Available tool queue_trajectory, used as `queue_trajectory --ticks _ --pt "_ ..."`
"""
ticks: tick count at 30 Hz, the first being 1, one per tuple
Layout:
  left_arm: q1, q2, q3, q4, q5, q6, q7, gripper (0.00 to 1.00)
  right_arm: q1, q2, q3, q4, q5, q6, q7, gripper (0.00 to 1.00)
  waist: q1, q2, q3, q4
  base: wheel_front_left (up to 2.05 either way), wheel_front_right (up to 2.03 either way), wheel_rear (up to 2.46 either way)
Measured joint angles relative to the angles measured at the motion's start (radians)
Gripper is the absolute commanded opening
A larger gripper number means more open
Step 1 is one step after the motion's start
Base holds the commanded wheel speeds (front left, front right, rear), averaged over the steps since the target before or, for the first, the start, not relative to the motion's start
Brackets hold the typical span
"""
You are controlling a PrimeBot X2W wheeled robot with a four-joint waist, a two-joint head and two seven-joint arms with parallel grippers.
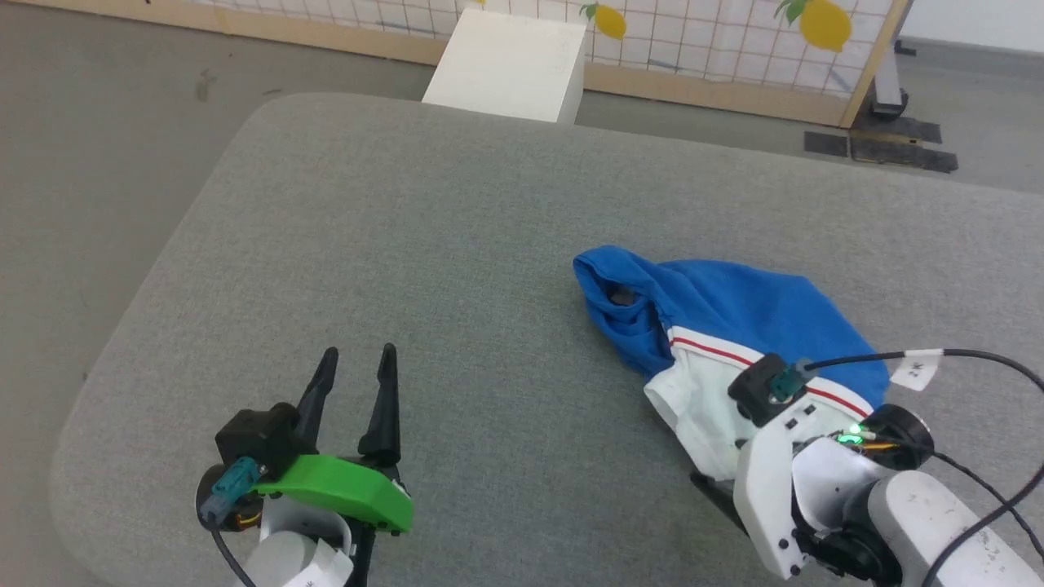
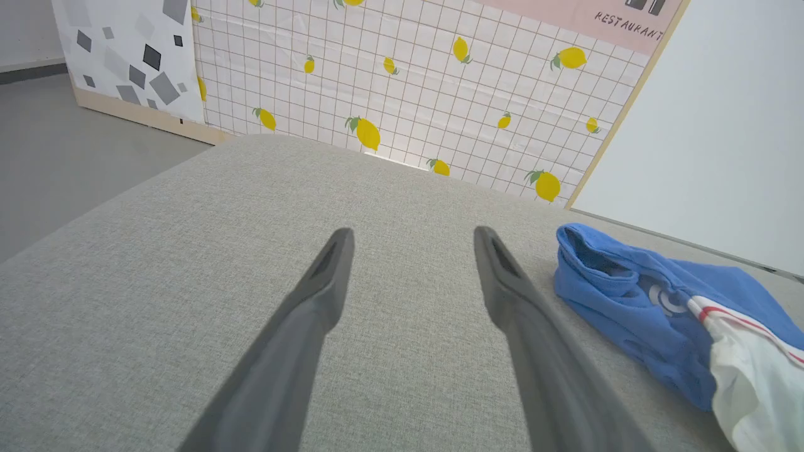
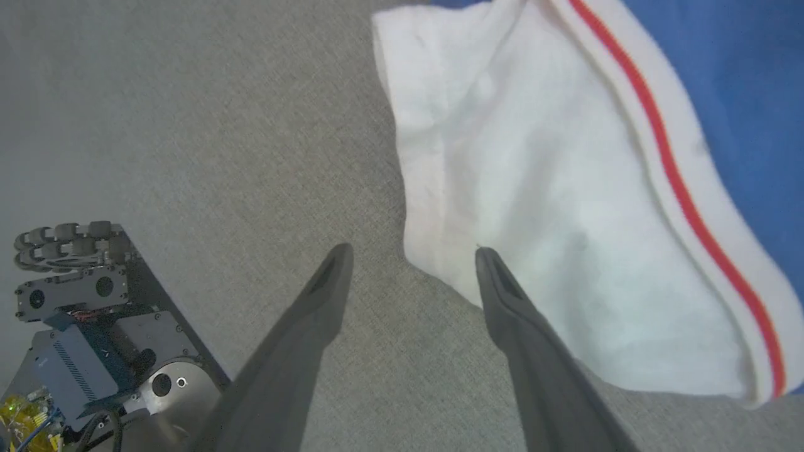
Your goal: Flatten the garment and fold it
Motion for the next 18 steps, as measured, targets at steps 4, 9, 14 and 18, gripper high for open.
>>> queue_trajectory --ticks 4,9,14,18 --pt "-0.002 -0.015 0.001 0.004 0.003 -0.012 0.000 1.00 -0.033 -0.010 0.046 0.067 0.016 0.000 0.023 1.00 0.0000 0.0000 0.023 0.013 0.00 0.00 0.00" --pt "-0.014 -0.030 0.010 0.015 0.009 -0.025 0.000 1.00 -0.105 -0.013 0.091 0.175 0.030 0.000 0.022 1.00 0.0000 0.0000 0.058 0.030 0.00 0.00 0.00" --pt "-0.022 -0.046 0.017 0.023 0.019 -0.035 0.000 1.00 -0.158 -0.023 0.160 0.237 0.072 0.000 0.047 1.00 0.0000 0.0000 0.083 0.047 0.00 0.00 0.00" --pt "-0.022 -0.052 0.027 0.030 0.026 -0.043 0.000 1.00 -0.193 -0.036 0.214 0.252 0.115 0.000 0.069 0.00 0.0000 0.0000 0.093 0.053 0.00 0.00 0.00"
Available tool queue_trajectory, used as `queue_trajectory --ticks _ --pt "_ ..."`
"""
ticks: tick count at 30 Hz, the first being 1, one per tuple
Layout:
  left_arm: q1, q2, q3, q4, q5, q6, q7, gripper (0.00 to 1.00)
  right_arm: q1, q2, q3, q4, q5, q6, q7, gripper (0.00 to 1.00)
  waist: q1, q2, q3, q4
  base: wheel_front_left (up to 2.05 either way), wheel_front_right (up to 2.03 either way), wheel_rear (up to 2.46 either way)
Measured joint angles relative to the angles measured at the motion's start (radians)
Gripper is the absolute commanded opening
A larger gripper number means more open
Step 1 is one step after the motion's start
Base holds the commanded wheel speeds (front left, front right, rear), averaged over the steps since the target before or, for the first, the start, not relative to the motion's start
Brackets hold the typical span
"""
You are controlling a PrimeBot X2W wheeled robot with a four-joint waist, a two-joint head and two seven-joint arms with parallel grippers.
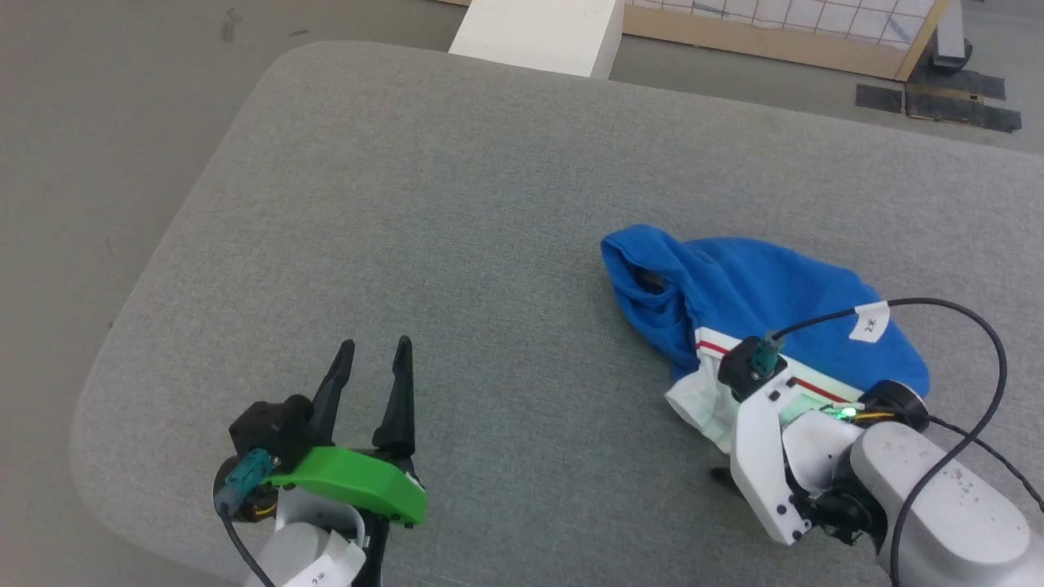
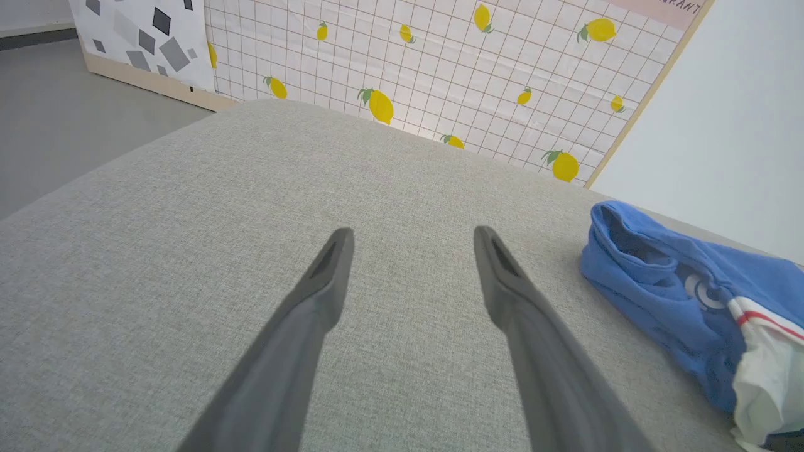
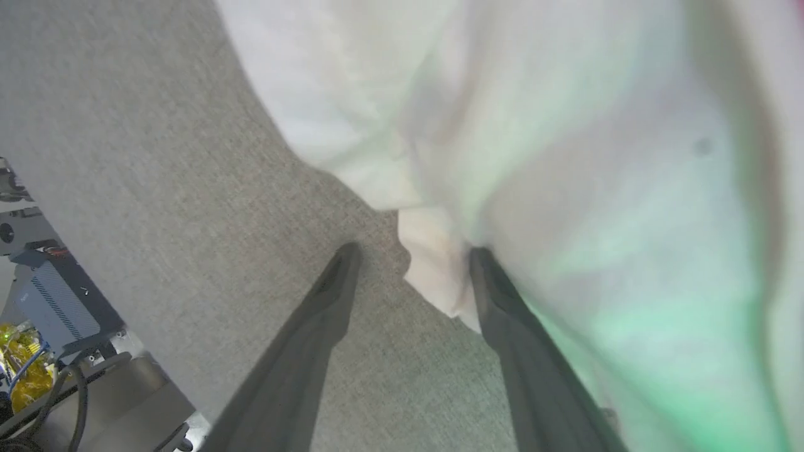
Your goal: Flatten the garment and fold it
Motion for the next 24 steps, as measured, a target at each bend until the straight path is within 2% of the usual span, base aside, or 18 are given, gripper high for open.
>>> queue_trajectory --ticks 6,13,17,24 --pt "0.000 -0.008 0.007 0.012 0.009 -0.009 0.000 1.00 -0.026 -0.013 0.046 0.013 0.030 0.000 -0.024 0.00 0.0000 0.0000 -0.011 -0.013 0.00 0.00 0.00" --pt "0.001 -0.010 0.015 0.022 0.018 -0.017 0.000 1.00 -0.051 0.004 0.054 -0.010 0.012 0.000 -0.146 0.00 0.0000 0.0000 -0.051 -0.036 0.00 0.00 0.00" --pt "0.003 -0.010 0.017 0.022 0.026 -0.017 0.000 1.00 -0.105 0.027 -0.021 -0.021 -0.006 0.000 -0.199 0.00 0.0000 0.0000 -0.073 -0.054 0.00 0.00 0.00" --pt "0.004 -0.009 0.016 0.018 0.038 -0.017 0.000 1.00 -0.133 0.033 -0.250 0.054 -0.023 0.000 -0.249 0.00 0.0000 0.0000 -0.085 -0.085 0.00 0.00 0.00"
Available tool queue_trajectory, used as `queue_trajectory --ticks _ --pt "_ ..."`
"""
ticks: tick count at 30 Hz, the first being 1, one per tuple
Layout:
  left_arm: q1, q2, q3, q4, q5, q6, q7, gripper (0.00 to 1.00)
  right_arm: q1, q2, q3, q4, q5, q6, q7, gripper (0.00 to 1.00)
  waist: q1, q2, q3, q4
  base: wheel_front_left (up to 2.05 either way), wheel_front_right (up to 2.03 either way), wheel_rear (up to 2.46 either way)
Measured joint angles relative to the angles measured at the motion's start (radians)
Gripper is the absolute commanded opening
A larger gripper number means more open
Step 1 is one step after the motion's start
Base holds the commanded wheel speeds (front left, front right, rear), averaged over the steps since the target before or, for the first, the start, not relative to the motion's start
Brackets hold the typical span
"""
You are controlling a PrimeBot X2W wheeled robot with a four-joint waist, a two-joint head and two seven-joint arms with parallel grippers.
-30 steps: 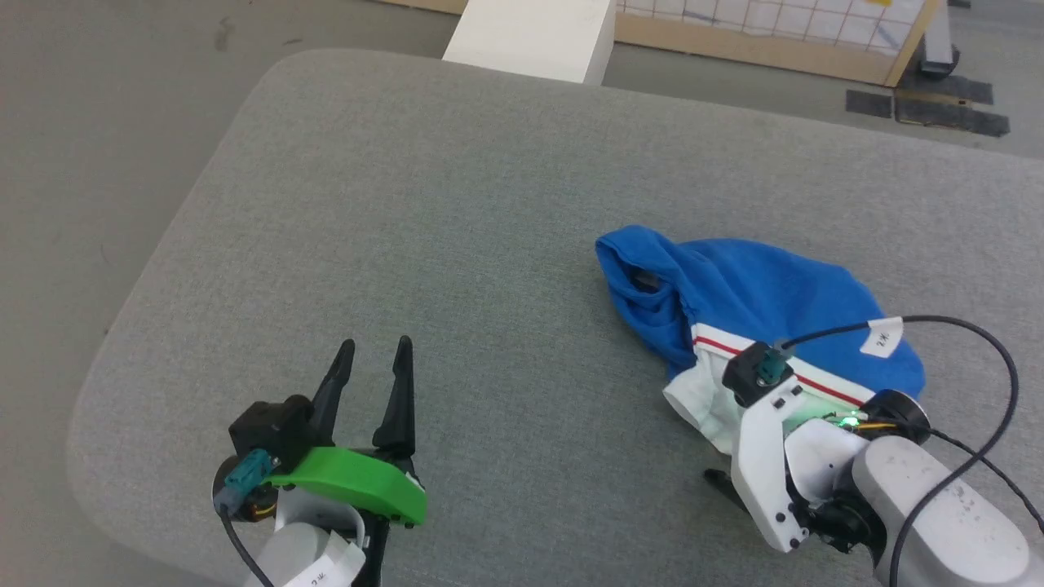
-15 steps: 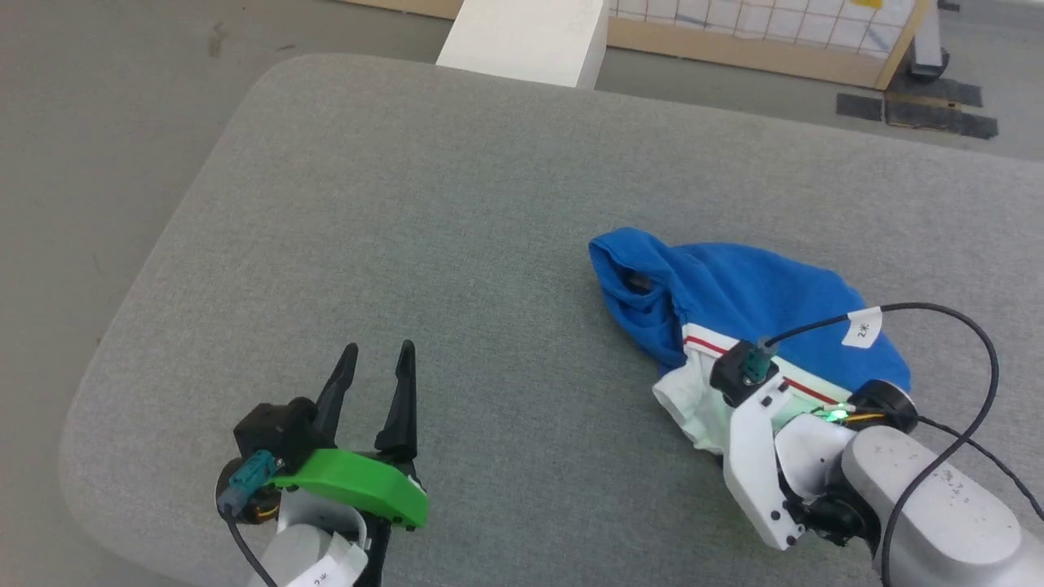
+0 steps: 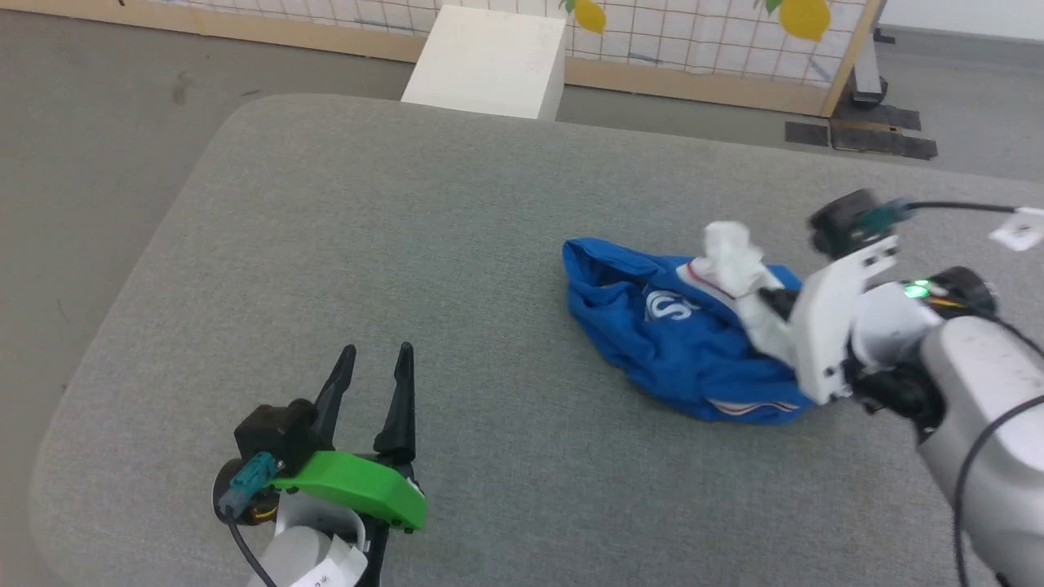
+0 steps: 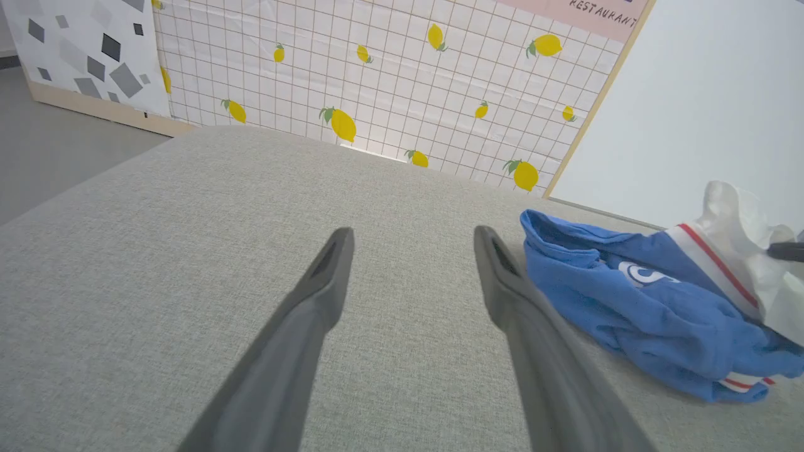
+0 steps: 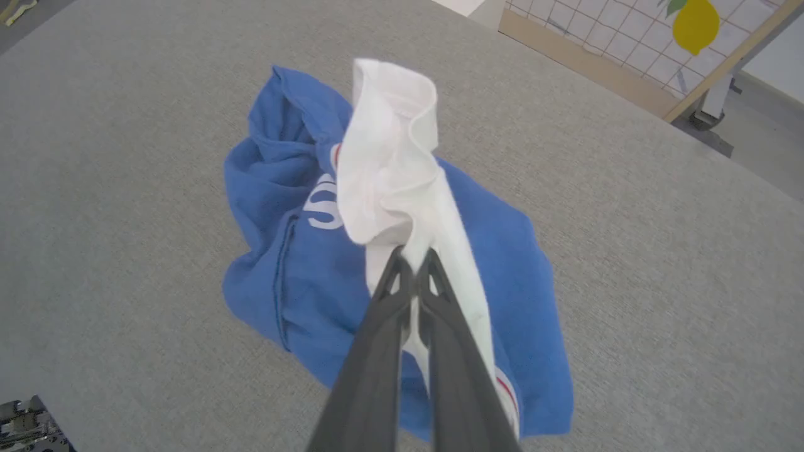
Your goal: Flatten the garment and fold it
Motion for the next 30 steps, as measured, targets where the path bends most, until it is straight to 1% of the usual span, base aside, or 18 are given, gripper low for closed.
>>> queue_trajectory --ticks 5,10,17,19,23,24,25,26,30 --pt "0.002 0.002 -0.003 -0.003 0.001 0.000 0.000 1.00 0.001 -0.012 -0.179 0.099 -0.013 0.000 -0.030 0.00 0.0000 0.0000 0.018 -0.019 0.00 0.00 0.00" --pt "-0.004 0.003 -0.010 -0.007 0.004 -0.002 0.000 1.00 0.008 -0.031 -0.333 0.200 -0.043 0.000 -0.074 0.00 0.0000 0.0000 0.055 -0.032 0.00 0.00 0.00" --pt "-0.022 0.005 -0.014 -0.013 0.004 -0.008 0.000 1.00 0.033 -0.057 -0.540 0.348 -0.119 0.000 -0.177 0.00 0.0000 0.0000 0.110 -0.045 0.00 0.00 0.00" --pt "-0.029 0.006 -0.014 -0.014 0.004 -0.008 0.000 1.00 0.042 -0.062 -0.589 0.392 -0.155 0.000 -0.208 0.00 0.0000 0.0000 0.121 -0.049 0.00 0.00 0.00" --pt "-0.030 0.009 -0.012 -0.013 0.005 -0.008 0.000 1.00 0.046 -0.055 -0.651 0.448 -0.220 0.000 -0.267 0.00 0.0000 0.0000 0.126 -0.059 0.00 0.00 0.00" --pt "-0.030 0.010 -0.011 -0.013 0.006 -0.008 0.000 1.00 0.047 -0.048 -0.657 0.456 -0.235 0.000 -0.283 0.35 0.0001 0.0000 0.124 -0.062 0.00 0.00 0.00" --pt "-0.030 0.011 -0.012 -0.012 0.006 -0.008 0.000 1.00 0.046 -0.038 -0.664 0.461 -0.244 0.000 -0.300 0.54 0.0000 0.0000 0.122 -0.064 0.00 0.00 0.00" --pt "-0.030 0.012 -0.012 -0.011 0.007 -0.008 0.000 1.00 0.046 -0.026 -0.669 0.466 -0.251 0.000 -0.315 1.00 0.0000 0.0000 0.118 -0.066 0.00 0.00 0.00" --pt "-0.030 0.014 -0.012 -0.005 0.007 -0.008 0.000 1.00 0.048 -0.005 -0.693 0.464 -0.296 0.000 -0.412 1.00 0.0001 0.0000 0.096 -0.070 0.00 0.00 0.00"
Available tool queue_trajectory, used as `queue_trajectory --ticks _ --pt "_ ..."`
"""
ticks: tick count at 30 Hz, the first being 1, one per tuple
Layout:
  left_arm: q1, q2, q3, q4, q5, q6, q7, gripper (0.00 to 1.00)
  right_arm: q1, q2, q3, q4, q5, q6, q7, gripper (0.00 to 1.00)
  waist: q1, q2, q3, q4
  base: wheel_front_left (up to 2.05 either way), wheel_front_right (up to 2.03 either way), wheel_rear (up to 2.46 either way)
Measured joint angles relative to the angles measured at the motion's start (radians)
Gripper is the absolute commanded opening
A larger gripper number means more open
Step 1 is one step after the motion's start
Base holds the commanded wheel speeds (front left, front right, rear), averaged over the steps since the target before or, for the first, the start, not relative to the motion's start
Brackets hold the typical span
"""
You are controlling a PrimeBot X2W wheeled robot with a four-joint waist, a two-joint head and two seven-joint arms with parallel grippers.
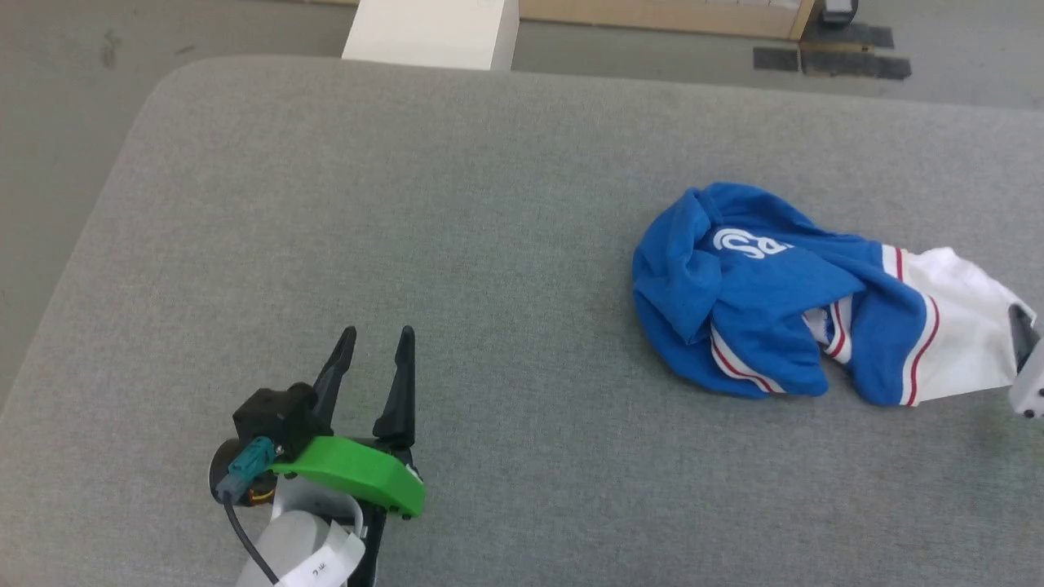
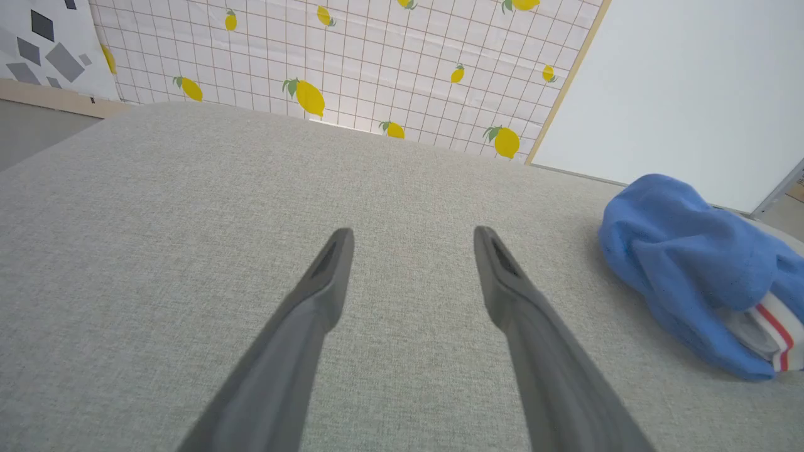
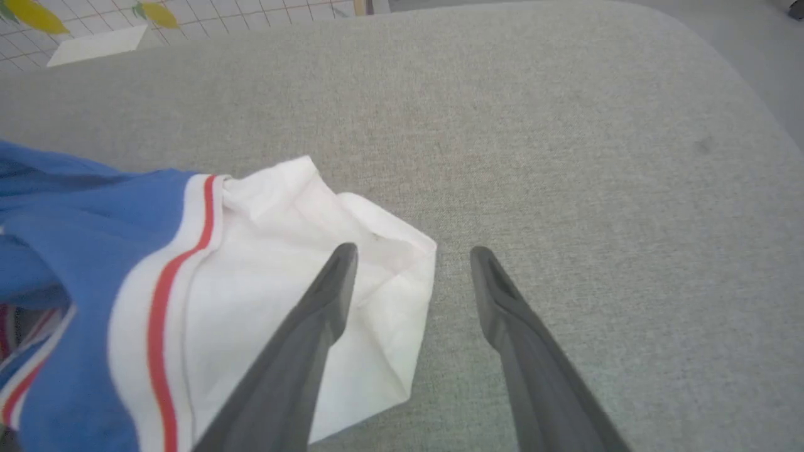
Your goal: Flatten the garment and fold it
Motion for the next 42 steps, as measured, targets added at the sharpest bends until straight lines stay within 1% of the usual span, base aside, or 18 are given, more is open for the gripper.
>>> queue_trajectory --ticks 3,6,10,11,14,19,26,32,38,42 --pt "0.004 0.005 0.003 0.005 0.000 0.001 0.000 1.00 0.009 0.013 -0.031 -0.024 -0.045 0.000 -0.103 1.00 0.0000 0.0000 -0.026 -0.003 0.00 0.00 0.00" --pt "0.018 0.011 0.006 0.006 0.000 0.006 0.000 1.00 0.032 0.043 -0.033 -0.067 -0.087 0.000 -0.180 1.00 0.0000 0.0000 -0.054 -0.007 0.00 0.00 0.00" --pt "0.046 0.017 0.008 0.003 -0.001 0.016 0.002 1.00 0.091 0.097 0.010 -0.149 -0.124 0.000 -0.243 1.00 0.0000 0.0000 -0.092 -0.014 0.00 0.00 0.00" --pt "0.060 0.022 0.011 -0.001 -0.002 0.019 0.005 1.00 0.136 0.129 0.038 -0.206 -0.134 0.000 -0.263 1.00 0.0000 0.0000 -0.111 -0.018 0.00 0.00 0.00" --pt "0.076 0.030 0.016 -0.008 -0.003 0.028 0.010 1.00 0.211 0.180 0.075 -0.298 -0.139 0.000 -0.276 1.00 0.0000 0.0000 -0.134 -0.025 0.00 0.00 0.00" --pt "0.100 0.035 0.021 -0.022 -0.009 0.040 0.018 1.00 0.347 0.243 0.121 -0.478 -0.147 0.000 -0.262 1.00 -0.0001 0.0000 -0.159 -0.041 0.00 0.00 0.00" --pt "0.116 0.045 0.023 -0.033 -0.012 0.049 0.027 1.00 0.498 0.285 0.173 -0.705 -0.140 0.000 -0.193 1.00 -0.0001 0.0000 -0.172 -0.063 0.00 0.00 0.00" --pt "0.121 0.048 0.019 -0.037 -0.013 0.050 0.028 1.00 0.597 0.307 0.198 -0.843 -0.132 0.000 -0.142 1.00 -0.0002 0.0000 -0.183 -0.077 0.00 0.00 0.00" --pt "0.118 0.049 -0.006 -0.036 -0.013 0.048 0.044 1.00 0.671 0.324 0.232 -0.949 -0.133 0.000 -0.105 1.00 -0.0002 0.0000 -0.187 -0.100 0.00 0.00 0.00" --pt "0.075 0.045 -0.045 -0.016 -0.011 0.030 0.065 1.00 0.689 0.329 0.260 -0.996 -0.133 0.000 -0.087 1.00 -0.0001 0.0000 -0.181 -0.117 0.00 0.00 0.00"
